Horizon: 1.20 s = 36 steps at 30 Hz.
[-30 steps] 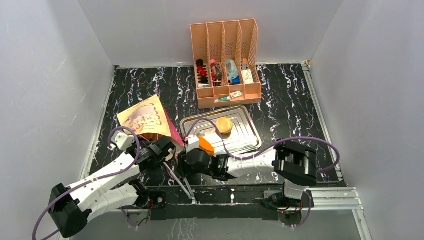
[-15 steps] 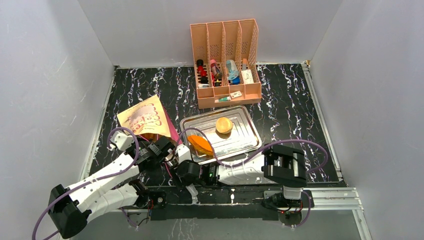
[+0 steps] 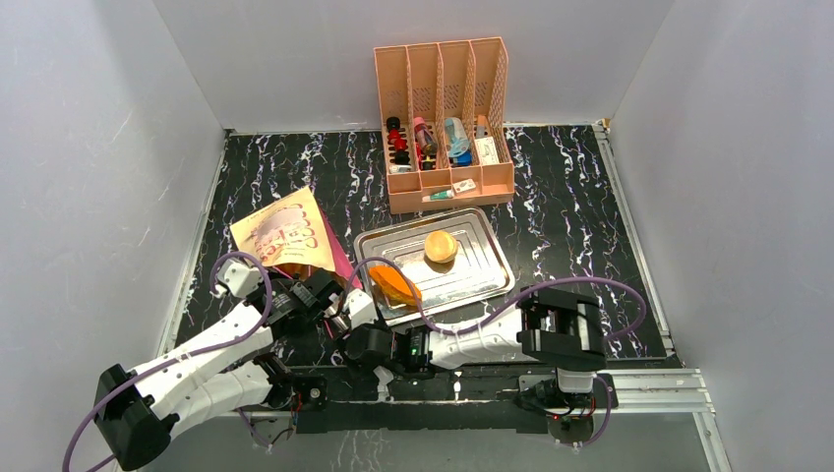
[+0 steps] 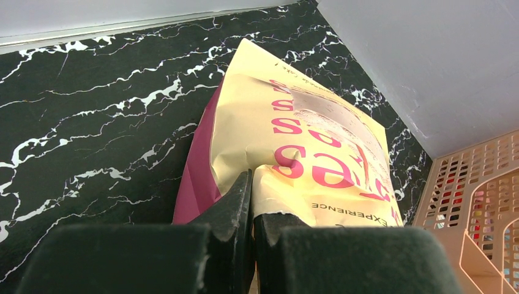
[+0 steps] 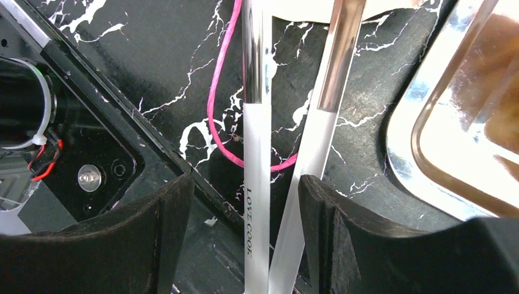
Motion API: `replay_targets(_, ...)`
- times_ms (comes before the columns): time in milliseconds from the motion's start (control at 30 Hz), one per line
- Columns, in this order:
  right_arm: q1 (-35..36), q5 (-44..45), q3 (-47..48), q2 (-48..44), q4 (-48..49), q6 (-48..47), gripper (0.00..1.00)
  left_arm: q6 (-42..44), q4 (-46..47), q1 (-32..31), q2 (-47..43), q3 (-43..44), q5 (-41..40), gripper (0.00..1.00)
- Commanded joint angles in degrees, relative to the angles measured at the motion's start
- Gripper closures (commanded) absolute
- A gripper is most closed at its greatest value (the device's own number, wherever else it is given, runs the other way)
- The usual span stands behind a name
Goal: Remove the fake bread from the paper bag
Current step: Pick up the clamp at the center of the board.
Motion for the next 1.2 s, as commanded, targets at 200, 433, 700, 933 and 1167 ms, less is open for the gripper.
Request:
replay_targets(200,1.33,4.5,0.81,-6.83,1.47,-1.83,0.38,-0.12,-0.75,-0.18,-0.87,-0.33,0.85,0.99)
replay_targets(433,1.3,4.48,0.67,-4.79,1.35,-1.92,0.36,-0.14,-1.14,-0.21,-1.24,0.0,0.76,0.99)
replay_targets(700,1.21,5.93,0.87,-0.69,2.59,-3.46,0.29,-0.47,-1.5,-0.21,-1.75,-0.14,0.69,1.0)
replay_targets(933,0.32,5.3,-0.59,0.56,5.84,-3.99,0.32,-0.44,-1.66,-0.21,-1.91,-0.21,0.82,0.99)
replay_targets(1167,-2.73,-2.15,-4.8,1.26,12.07,-3.27,0.45,-0.42,-1.88,-0.21,-1.91,0.05,0.83,0.99)
